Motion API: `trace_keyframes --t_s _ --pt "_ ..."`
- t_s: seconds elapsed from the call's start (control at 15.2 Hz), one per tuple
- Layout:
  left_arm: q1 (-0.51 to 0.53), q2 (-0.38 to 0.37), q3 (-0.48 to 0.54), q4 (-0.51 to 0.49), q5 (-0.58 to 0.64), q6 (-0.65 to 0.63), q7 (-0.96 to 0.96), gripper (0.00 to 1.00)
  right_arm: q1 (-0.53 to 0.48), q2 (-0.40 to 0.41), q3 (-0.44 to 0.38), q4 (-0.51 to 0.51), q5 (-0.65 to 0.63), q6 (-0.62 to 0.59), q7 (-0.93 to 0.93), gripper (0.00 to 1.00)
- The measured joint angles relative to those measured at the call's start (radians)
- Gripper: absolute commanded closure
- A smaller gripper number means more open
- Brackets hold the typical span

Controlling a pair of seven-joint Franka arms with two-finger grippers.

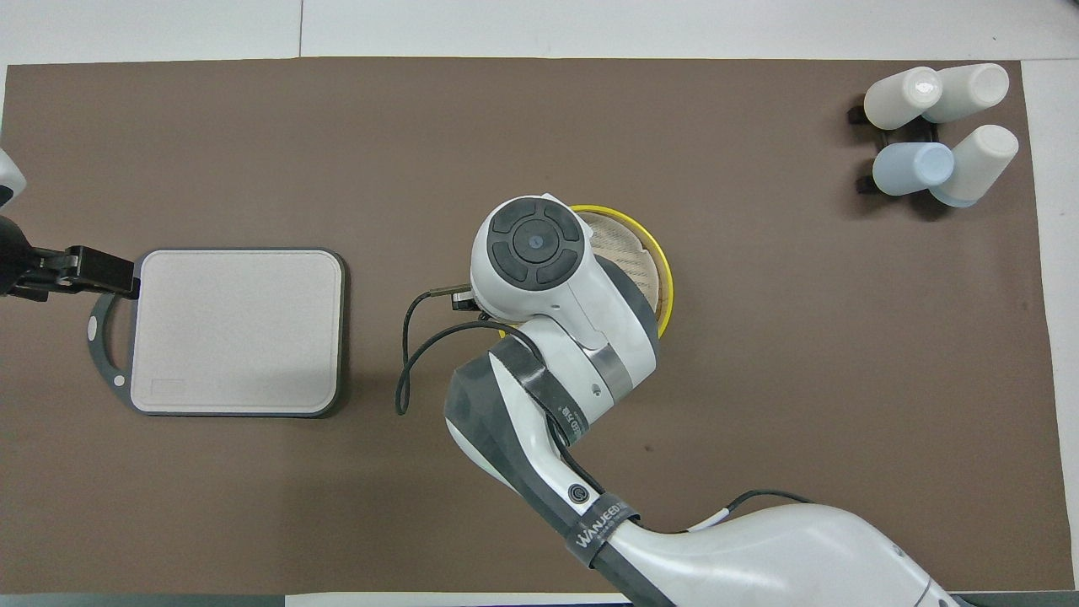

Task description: Place bun in steamer

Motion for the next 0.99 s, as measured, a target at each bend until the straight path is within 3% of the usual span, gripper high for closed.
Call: trace_keyframes --t_s 0.39,0.86,0.92,0.99 --pt "0.0 -0.002 0.0 0.019 0.001 -0.025 0.002 0.0 0.005 -0.021 0.001 -0.046 0.0 0.031 0.001 1.0" --pt "0.0 -0.039 -0.004 0.031 0.001 -0.074 0.002 0.0 0.013 -0.041 0.001 -0.119 0.001 0.161 0.003 1.0" --pt "0.0 -0.042 -0.005 0.031 0.001 -0.074 0.002 0.0 0.013 -0.041 0.001 -0.124 0.002 0.173 0.004 0.96" --pt "-0.001 -0.042 -0.005 0.031 0.0 -0.074 0.002 0.0 0.012 -0.041 0.001 -0.128 0.003 0.182 0.004 0.81"
